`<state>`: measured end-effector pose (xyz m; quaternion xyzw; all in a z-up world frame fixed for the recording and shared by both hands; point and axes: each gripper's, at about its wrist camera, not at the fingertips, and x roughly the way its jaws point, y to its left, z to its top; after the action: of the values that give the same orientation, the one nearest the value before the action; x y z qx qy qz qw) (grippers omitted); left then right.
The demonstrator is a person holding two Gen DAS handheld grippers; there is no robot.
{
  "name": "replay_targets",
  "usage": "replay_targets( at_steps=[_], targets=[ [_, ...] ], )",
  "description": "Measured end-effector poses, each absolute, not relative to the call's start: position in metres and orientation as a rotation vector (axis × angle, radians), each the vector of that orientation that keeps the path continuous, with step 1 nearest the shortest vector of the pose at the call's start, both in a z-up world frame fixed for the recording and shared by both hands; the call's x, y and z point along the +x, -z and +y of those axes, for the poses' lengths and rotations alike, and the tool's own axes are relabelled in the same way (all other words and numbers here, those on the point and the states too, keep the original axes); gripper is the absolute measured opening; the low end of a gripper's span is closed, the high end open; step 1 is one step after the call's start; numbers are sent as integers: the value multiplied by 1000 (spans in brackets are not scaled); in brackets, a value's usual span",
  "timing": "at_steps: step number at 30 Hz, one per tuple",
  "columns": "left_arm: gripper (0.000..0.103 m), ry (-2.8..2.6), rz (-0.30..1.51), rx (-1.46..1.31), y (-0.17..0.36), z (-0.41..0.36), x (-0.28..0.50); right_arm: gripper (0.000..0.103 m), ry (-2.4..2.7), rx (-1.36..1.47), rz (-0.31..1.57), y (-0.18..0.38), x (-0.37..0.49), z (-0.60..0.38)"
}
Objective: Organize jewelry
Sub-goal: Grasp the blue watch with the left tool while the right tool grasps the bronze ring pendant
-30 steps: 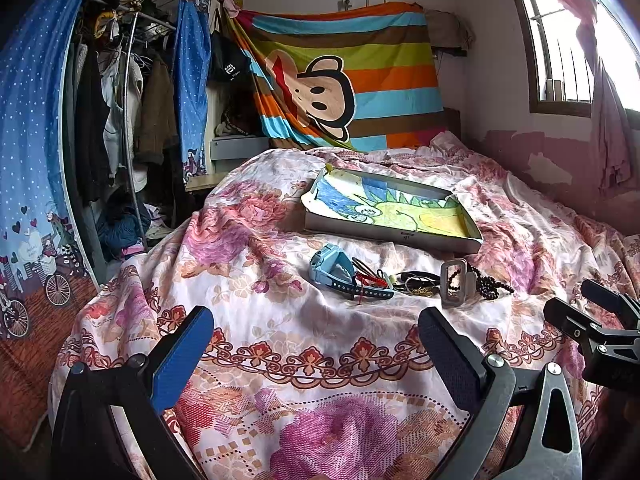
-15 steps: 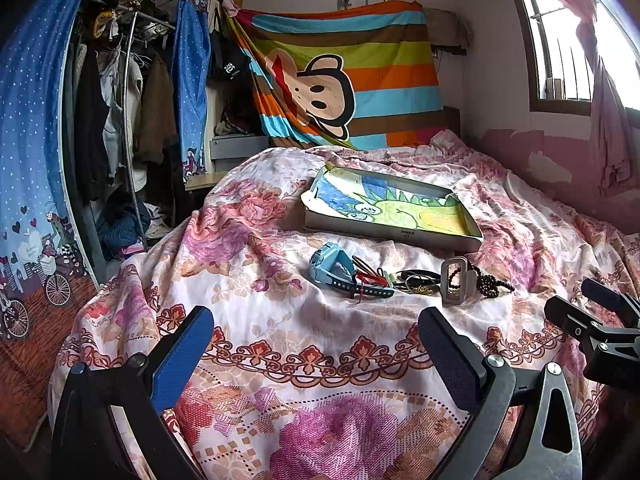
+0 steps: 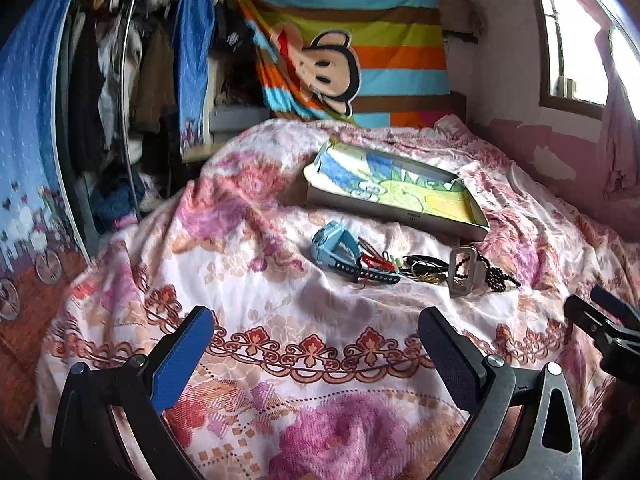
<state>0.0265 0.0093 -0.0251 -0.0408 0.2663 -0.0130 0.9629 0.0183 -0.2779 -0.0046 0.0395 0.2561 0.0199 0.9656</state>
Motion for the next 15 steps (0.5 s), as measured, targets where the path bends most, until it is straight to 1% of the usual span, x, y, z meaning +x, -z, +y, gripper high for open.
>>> replay_targets(
  at_steps=[6,13,15],
  targets=[
    [103,62,631,-164,24,30,74,102,-61,86,581,4,55,-298],
    [102,101,701,-226,31,39,135,102,-125,37,647,10,104,-297],
    [99,110,724,-224,33,39,151,102,-135,18,659,11,115,-293]
  ],
)
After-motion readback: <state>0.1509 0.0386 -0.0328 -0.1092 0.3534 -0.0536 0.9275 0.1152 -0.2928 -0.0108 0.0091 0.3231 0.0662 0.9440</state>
